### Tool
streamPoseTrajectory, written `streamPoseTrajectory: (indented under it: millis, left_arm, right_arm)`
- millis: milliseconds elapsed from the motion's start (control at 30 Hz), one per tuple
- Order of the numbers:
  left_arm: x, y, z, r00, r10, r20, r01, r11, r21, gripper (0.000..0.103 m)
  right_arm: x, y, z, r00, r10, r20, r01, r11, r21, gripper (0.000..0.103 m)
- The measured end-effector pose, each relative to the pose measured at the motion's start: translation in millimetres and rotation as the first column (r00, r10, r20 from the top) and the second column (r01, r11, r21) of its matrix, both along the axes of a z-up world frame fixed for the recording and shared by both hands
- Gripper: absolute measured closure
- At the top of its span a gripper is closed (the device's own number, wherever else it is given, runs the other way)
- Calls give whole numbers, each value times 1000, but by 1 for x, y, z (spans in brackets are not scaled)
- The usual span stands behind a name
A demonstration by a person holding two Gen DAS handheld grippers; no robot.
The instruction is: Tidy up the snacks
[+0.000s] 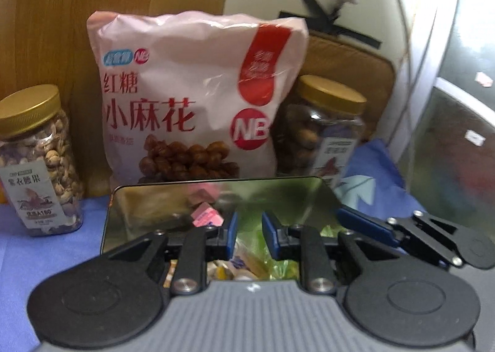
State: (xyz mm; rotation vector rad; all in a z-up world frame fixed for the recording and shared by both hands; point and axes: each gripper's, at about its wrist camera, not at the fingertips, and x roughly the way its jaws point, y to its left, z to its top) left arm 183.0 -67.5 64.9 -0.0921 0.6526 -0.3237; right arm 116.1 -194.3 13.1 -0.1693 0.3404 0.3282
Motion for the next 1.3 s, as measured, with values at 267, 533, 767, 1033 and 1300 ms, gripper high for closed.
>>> streamPoseTrajectory:
  millis: [267, 533, 767, 1033, 1300]
  left_arm:
    - [-23, 3, 1, 1000, -8, 30, 8, 1000, 15, 83]
    - [-85, -4, 16, 991, -100, 89, 101, 995, -13, 77]
    - [-141, -10, -17, 959, -279, -41, 277, 960, -48, 75]
    - [-202, 2, -40, 891, -445, -85, 441, 895, -61, 68]
    - [-211, -10, -61, 912, -397, -105, 402, 915, 39, 73]
  right_arm:
    - [1, -20, 0, 999, -29, -34, 31, 997, 73, 65]
    - [-34, -57, 22, 999, -40, -30, 44, 990, 133, 65]
    - [-99, -101, 8, 991, -47, -126, 71, 978, 197, 64]
    - [-208, -108, -16, 958, 174, -227, -145, 980, 138, 43]
    - [-192, -51, -44, 940, 168, -296, -172, 985, 12, 57]
